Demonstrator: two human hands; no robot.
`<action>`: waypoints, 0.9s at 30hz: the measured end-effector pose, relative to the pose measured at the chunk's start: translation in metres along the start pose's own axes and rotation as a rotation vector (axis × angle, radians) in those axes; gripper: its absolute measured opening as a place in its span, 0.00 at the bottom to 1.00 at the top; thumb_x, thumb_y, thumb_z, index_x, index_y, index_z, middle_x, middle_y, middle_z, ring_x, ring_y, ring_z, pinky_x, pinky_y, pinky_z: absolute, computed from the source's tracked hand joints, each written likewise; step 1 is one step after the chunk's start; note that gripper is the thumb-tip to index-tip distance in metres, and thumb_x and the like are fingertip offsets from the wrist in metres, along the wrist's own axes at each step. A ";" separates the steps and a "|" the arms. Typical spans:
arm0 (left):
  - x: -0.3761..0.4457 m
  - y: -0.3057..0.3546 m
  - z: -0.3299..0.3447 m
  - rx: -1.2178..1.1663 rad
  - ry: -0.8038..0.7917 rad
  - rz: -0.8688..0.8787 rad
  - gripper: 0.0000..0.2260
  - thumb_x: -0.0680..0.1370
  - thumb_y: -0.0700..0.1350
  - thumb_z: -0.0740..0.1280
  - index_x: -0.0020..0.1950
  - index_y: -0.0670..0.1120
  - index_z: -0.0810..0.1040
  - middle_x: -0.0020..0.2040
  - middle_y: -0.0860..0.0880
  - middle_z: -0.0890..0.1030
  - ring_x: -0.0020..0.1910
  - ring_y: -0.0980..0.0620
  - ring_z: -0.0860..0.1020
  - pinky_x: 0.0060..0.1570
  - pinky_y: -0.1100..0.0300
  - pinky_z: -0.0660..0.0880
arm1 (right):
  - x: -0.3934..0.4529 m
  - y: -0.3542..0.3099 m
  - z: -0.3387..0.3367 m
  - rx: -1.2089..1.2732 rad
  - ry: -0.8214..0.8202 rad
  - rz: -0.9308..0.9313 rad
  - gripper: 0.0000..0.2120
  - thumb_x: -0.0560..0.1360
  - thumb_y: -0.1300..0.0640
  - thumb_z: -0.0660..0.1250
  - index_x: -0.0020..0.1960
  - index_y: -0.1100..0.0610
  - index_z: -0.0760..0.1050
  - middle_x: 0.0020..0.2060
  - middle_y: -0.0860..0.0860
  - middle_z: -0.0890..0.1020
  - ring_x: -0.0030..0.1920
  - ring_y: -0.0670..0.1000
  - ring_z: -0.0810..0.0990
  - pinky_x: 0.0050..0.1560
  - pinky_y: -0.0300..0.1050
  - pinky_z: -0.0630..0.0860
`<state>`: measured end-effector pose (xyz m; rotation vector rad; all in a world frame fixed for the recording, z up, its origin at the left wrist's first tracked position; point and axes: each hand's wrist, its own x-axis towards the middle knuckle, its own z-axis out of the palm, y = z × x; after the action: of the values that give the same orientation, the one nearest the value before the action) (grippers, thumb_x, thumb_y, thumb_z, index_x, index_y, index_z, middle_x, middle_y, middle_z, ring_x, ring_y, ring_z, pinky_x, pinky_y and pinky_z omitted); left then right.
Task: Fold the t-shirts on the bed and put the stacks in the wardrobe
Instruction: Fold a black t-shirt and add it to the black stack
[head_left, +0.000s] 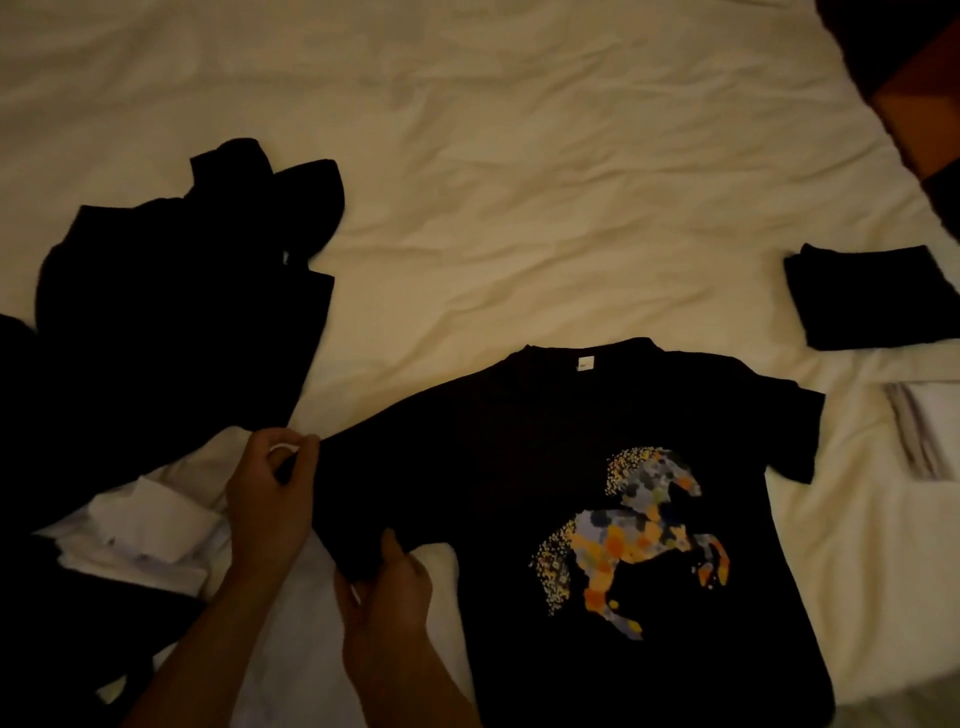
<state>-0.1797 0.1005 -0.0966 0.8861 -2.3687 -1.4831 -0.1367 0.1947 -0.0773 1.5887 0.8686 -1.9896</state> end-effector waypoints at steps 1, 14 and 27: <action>-0.001 0.010 0.002 -0.023 -0.008 0.008 0.03 0.80 0.41 0.67 0.49 0.47 0.74 0.36 0.51 0.78 0.37 0.60 0.77 0.34 0.75 0.70 | -0.005 -0.005 0.000 0.013 0.006 -0.013 0.11 0.82 0.57 0.63 0.63 0.54 0.75 0.55 0.57 0.81 0.54 0.56 0.80 0.44 0.46 0.79; -0.055 0.135 0.152 -0.110 -0.451 0.194 0.07 0.81 0.48 0.65 0.59 0.52 0.76 0.38 0.53 0.79 0.35 0.55 0.79 0.34 0.53 0.76 | -0.011 -0.150 -0.061 0.108 -0.063 -0.012 0.09 0.82 0.64 0.58 0.51 0.63 0.78 0.38 0.57 0.81 0.37 0.52 0.78 0.40 0.45 0.77; 0.070 0.121 0.239 0.757 -0.646 0.130 0.22 0.76 0.59 0.69 0.65 0.49 0.74 0.62 0.45 0.75 0.61 0.42 0.73 0.60 0.46 0.72 | 0.070 -0.259 -0.149 -0.843 0.183 -0.647 0.05 0.80 0.57 0.65 0.48 0.57 0.72 0.41 0.52 0.78 0.40 0.52 0.77 0.41 0.46 0.75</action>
<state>-0.3935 0.2752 -0.1131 0.3566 -3.4893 -0.8775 -0.2281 0.4847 -0.1152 1.0493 2.1446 -1.4495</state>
